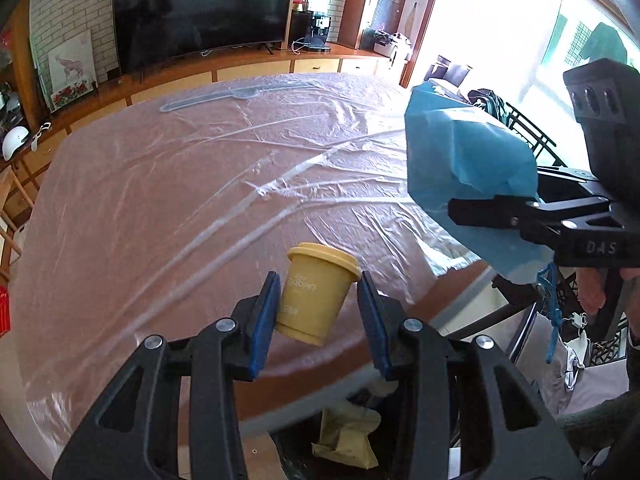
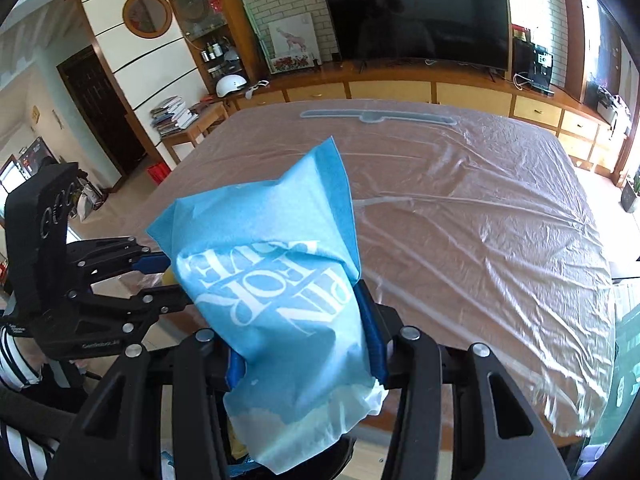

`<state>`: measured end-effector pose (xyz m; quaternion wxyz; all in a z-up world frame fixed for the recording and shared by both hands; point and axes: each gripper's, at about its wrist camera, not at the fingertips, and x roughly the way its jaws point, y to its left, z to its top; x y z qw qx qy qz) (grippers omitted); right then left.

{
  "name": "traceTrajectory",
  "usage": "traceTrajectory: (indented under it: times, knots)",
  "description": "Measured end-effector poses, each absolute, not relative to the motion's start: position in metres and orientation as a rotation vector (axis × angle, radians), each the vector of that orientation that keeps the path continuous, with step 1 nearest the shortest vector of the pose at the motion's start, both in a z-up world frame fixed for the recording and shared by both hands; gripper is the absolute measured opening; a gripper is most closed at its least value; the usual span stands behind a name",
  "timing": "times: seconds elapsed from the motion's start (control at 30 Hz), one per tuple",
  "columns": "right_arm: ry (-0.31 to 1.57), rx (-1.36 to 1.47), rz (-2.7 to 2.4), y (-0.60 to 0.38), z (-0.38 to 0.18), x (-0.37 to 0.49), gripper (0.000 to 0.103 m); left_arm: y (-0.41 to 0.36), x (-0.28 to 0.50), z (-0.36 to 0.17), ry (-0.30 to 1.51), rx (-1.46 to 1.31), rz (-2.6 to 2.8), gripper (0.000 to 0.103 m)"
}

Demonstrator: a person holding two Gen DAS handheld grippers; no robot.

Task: Collect trash
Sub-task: 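Carry the yellow cup and blue bag over the black bin with both tools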

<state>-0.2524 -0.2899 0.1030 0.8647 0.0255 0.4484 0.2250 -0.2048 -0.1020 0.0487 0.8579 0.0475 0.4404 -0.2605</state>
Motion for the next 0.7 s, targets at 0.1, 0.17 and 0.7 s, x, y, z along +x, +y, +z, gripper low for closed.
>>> traceTrajectory:
  times: [0.1, 0.17, 0.7]
  knots:
    - [0.942, 0.050, 0.488, -0.289, 0.103, -0.267, 0.046, -0.099, -0.219, 0.050, 0.921, 0.103, -0.546, 0.041]
    - [0.947, 0.042, 0.502, -0.287, 0.102, -0.279, 0.046, -0.097, -0.226, 0.051, 0.922, 0.103, -0.547, 0.041]
    - [1.013, -0.009, 0.603, -0.284, 0.091, -0.352, 0.046, -0.098, -0.291, 0.040, 0.959, 0.147, -0.580, 0.041]
